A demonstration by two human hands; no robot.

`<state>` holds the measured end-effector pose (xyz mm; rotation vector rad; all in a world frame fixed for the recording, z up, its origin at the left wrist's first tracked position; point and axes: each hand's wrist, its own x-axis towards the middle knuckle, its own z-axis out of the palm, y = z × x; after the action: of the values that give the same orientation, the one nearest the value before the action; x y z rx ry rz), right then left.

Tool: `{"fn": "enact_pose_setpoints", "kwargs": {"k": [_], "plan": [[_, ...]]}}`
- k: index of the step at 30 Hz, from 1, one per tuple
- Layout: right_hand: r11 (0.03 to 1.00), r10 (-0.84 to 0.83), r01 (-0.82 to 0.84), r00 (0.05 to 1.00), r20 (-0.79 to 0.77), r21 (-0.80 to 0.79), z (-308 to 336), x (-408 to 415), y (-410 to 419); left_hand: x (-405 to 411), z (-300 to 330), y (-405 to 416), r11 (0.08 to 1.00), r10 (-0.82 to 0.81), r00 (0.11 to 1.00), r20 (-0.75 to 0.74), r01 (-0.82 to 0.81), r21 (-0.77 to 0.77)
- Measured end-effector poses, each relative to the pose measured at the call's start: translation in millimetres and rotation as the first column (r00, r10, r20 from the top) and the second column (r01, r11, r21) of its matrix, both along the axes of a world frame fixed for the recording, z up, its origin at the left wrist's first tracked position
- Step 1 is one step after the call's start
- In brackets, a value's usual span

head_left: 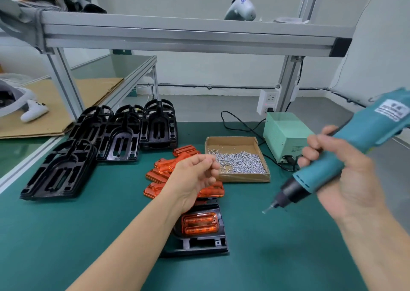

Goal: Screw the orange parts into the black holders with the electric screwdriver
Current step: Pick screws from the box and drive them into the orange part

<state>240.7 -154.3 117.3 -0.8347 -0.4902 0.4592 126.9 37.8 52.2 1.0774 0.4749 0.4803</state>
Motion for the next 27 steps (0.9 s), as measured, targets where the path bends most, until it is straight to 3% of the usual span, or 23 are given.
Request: {"fn": "enact_pose_setpoints", "kwargs": {"k": [9,27], "plan": [[0.959,0.101,-0.097,0.995,-0.002,0.267,10.3,-36.8,39.1,-65.6,-3.5,-27.4,0.998,0.070,0.995,0.077,-0.069,-0.014],[0.946,0.084,-0.108,0.992,0.091,0.306,16.5,-70.3,46.2,-84.6,5.1,-48.9,0.993,0.110,0.985,0.131,-0.101,-0.067]]}}
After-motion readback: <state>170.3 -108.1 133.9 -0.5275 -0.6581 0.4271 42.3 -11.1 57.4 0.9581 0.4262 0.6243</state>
